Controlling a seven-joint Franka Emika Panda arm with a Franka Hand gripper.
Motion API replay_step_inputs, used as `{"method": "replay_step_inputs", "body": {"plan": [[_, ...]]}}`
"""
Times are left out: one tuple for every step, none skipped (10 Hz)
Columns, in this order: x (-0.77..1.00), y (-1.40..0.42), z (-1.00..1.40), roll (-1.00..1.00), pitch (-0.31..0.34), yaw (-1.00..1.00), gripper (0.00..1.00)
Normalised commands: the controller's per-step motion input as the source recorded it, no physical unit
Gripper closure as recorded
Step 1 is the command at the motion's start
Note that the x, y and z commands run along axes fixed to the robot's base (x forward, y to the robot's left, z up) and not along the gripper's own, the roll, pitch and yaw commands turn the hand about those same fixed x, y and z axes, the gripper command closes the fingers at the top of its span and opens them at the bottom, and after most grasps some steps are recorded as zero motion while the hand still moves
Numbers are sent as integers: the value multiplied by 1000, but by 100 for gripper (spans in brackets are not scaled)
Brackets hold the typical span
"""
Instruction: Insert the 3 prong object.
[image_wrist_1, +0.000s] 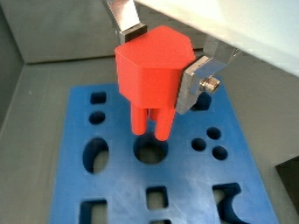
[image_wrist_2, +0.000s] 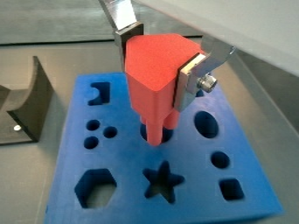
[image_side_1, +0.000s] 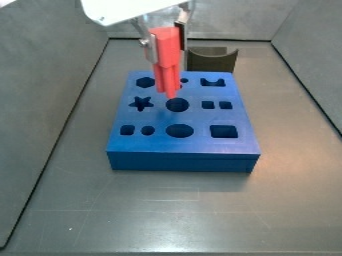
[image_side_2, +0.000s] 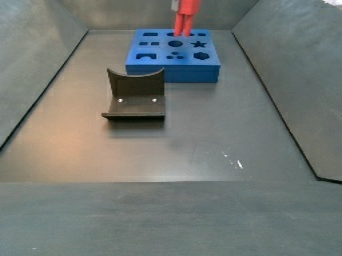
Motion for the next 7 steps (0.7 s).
{"method": "replay_step_inputs", "body": {"plan": [[666,49,0,496,323,14,100],[543,117,-109,446,276,-91,100],[394,397,-294,329,227,-277,100],[274,520,-326,217,234,-303,100],[203,629,-297,71,190,-329,100],[77,646,-231,0,141,-357,100],[0,480,-211,-40,44,-263,100]]}}
